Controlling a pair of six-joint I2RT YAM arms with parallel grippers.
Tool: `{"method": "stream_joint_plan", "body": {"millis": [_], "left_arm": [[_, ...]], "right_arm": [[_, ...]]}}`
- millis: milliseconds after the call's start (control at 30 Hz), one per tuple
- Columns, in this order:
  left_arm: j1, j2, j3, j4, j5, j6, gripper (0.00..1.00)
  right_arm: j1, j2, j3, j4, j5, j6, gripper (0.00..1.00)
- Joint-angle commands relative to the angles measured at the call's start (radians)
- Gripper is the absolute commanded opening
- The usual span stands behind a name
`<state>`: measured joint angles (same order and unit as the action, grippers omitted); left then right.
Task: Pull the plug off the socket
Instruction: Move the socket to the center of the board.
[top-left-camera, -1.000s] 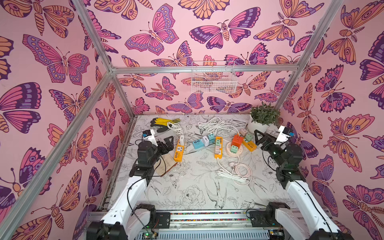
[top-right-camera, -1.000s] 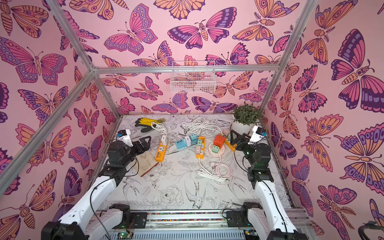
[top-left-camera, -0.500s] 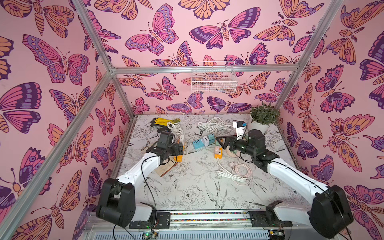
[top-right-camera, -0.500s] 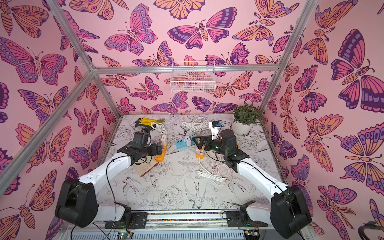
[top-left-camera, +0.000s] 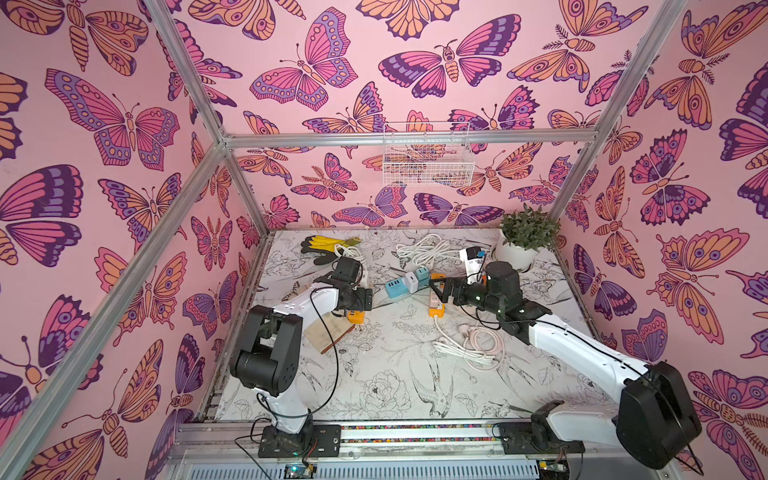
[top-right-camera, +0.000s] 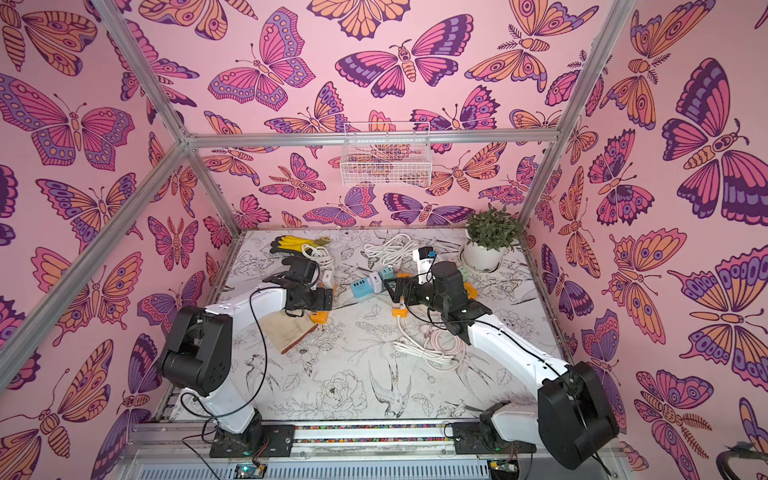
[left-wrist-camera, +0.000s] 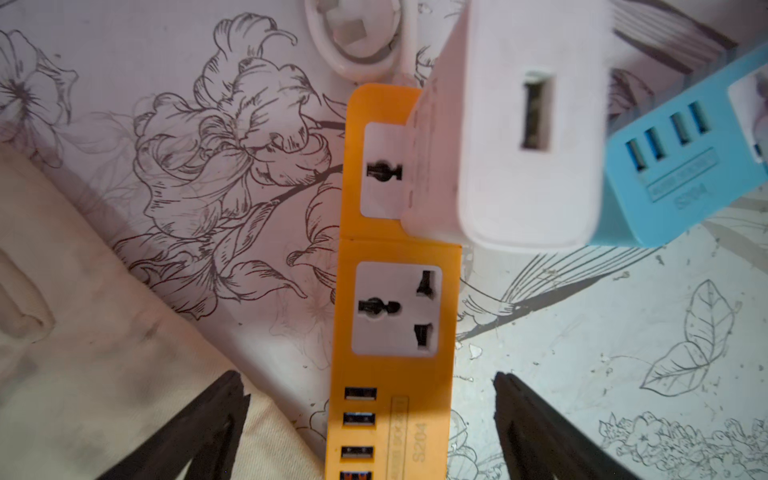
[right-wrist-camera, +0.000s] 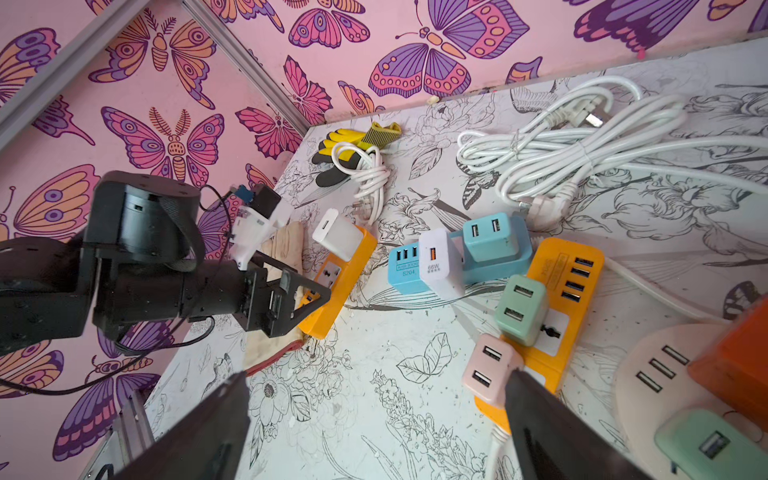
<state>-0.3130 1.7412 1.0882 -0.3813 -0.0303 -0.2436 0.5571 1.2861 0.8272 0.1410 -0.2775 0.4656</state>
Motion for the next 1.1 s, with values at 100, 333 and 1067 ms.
{"method": "stream_joint_plan", "body": {"millis": [100, 333, 1067], "left_arm": [[-0.006, 0.073, 0.031, -0.031, -0.028, 0.010, 0.95], [-0.019, 0.138, 0.067, -0.034, -0.037, -0.009, 0.80], [-0.247, -0.185, -0.195, -0.037, 0.082, -0.229, 0.49]], "right_arm": [[0.006, -0.014, -0.012, -0.002, 0.025, -0.017, 0.99], [0.006, -0.031, -0.023, -0.014, 0.033, -0.021, 0.99], [0.006, -0.134, -0.109, -0.022, 0.056, -0.022, 0.99]]}}
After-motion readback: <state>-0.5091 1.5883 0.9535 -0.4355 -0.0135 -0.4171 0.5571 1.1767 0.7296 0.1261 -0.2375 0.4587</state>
